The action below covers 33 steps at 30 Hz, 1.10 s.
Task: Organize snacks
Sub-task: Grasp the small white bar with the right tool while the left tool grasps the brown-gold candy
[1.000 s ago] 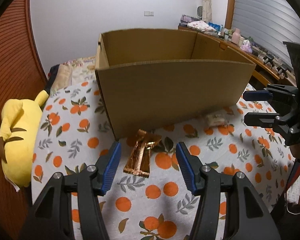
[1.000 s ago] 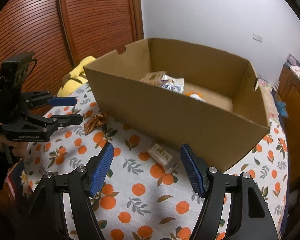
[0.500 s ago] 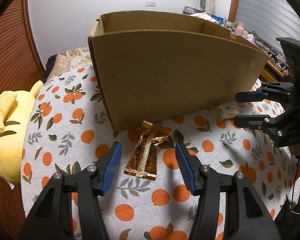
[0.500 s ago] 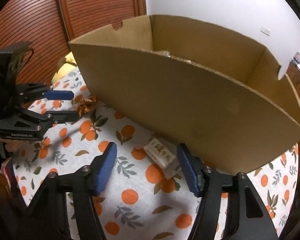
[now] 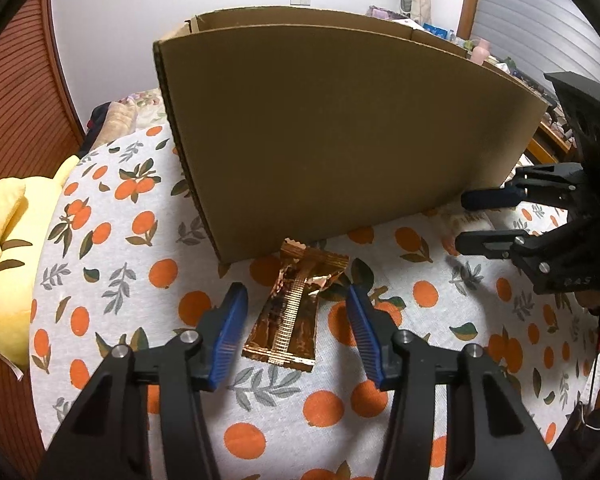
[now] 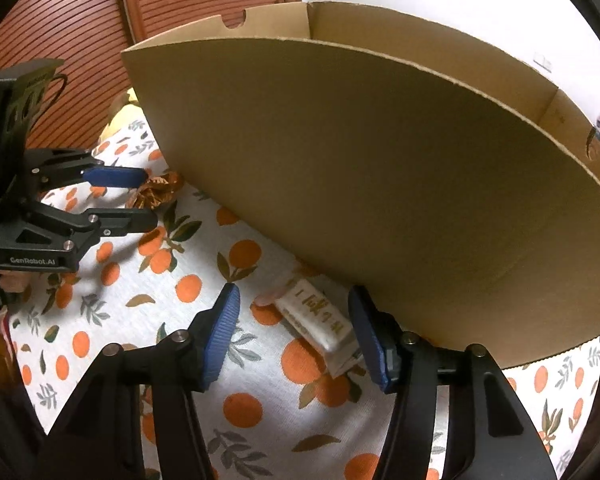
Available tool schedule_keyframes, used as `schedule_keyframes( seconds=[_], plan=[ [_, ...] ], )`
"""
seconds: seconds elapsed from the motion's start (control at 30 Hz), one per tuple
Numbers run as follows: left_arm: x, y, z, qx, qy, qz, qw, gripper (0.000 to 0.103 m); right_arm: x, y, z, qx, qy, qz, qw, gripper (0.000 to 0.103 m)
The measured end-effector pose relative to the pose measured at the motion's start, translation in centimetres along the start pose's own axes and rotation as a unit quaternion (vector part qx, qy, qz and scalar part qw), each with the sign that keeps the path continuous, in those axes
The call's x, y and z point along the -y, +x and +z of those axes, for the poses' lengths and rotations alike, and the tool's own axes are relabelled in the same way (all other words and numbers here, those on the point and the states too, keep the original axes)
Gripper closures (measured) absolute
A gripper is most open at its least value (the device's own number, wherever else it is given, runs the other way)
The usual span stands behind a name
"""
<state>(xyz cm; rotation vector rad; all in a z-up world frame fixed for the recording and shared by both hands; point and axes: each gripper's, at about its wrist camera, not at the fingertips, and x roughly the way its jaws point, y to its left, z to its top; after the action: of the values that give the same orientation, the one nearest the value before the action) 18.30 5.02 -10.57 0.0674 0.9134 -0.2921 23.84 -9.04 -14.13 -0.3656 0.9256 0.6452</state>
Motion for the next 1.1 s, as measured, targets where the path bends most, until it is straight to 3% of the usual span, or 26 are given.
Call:
schedule_keyframes(
  seconds=[0.27,0.37,0.53,0.67,1.1],
  plan=[
    [0.0,0.1,-0.1,0.002,-0.008,-0.006,1.0000,0.052,-0.6,-0.7,-0.9,-0.007,-0.012,0.006,1.000,0.083],
    [0.3,0.2,-0.3,0.000,-0.004,-0.004,1.0000,0.058,-1.1,-1.0,-1.3,-0.005,-0.016,-0.001,1.000,0.083],
    [0.7,0.1,-0.7,-0.001,0.002,0.004,1.0000,0.077,-1.5,-1.7,-2.0,0.001,-0.011,0.001,1.000,0.083],
    [0.8,-0.4,-1.3,-0.002,0.002,0.004,1.0000,0.082,-1.3,-2.8,-2.5,0.011,-0.003,0.003,1.000,0.083],
    [1.5,-3.9,-2.2,0.026,0.007,0.011,0.9996,0.083,-0.8,-3.7,-3.0,0.034,0.012,0.001,0.999,0.083]
  ],
)
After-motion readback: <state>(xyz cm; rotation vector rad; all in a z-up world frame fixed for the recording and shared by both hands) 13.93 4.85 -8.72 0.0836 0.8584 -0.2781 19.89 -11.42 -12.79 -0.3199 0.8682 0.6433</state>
